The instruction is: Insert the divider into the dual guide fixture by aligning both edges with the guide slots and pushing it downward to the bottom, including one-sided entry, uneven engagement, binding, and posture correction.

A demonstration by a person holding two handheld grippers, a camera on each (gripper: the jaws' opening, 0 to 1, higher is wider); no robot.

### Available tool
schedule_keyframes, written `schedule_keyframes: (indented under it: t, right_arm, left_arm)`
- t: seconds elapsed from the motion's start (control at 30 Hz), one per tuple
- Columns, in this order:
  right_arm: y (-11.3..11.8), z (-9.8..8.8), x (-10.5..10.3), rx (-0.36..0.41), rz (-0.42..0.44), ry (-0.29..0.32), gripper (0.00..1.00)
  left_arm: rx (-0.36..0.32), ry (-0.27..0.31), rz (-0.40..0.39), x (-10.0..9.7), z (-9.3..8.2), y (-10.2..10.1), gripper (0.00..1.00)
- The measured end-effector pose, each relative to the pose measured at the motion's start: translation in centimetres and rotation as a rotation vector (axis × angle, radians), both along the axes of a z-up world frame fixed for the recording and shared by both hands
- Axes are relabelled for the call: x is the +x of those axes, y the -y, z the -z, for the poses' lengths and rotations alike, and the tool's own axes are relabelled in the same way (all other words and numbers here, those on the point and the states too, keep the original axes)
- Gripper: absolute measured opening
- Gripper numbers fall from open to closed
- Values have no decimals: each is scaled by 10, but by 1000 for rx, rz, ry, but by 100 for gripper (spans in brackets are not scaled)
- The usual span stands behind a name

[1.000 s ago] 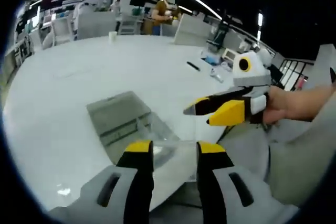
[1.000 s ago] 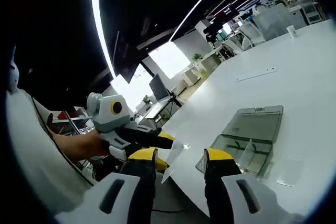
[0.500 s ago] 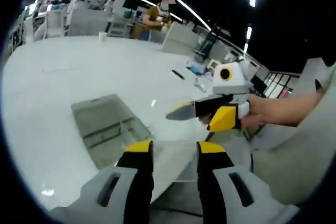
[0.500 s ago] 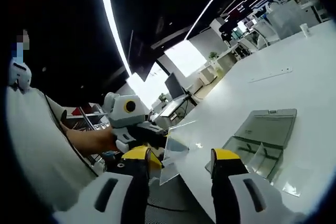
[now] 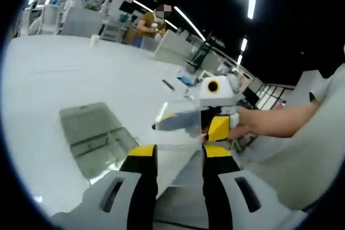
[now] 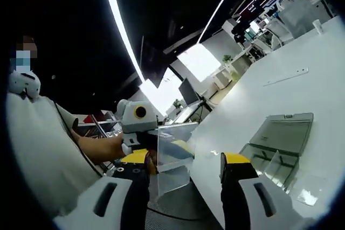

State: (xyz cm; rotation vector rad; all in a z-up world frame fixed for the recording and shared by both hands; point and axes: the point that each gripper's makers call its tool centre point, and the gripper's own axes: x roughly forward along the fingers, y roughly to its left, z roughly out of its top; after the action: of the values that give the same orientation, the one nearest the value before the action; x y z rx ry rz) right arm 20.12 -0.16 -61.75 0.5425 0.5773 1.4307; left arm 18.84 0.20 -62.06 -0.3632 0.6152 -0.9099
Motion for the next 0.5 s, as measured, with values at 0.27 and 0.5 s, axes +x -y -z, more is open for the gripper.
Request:
schedule_keyframes:
  t: [0.27,0.5]
  right_arm:
    - [-1,-6,0,40,-18,-7,50]
    - [-4,-10,-2,67,-46,-19,51]
  left_arm:
    - [-48,-12,32,-3,-3,3,29]
    - [-60,-19,71,-8,-2,8,29]
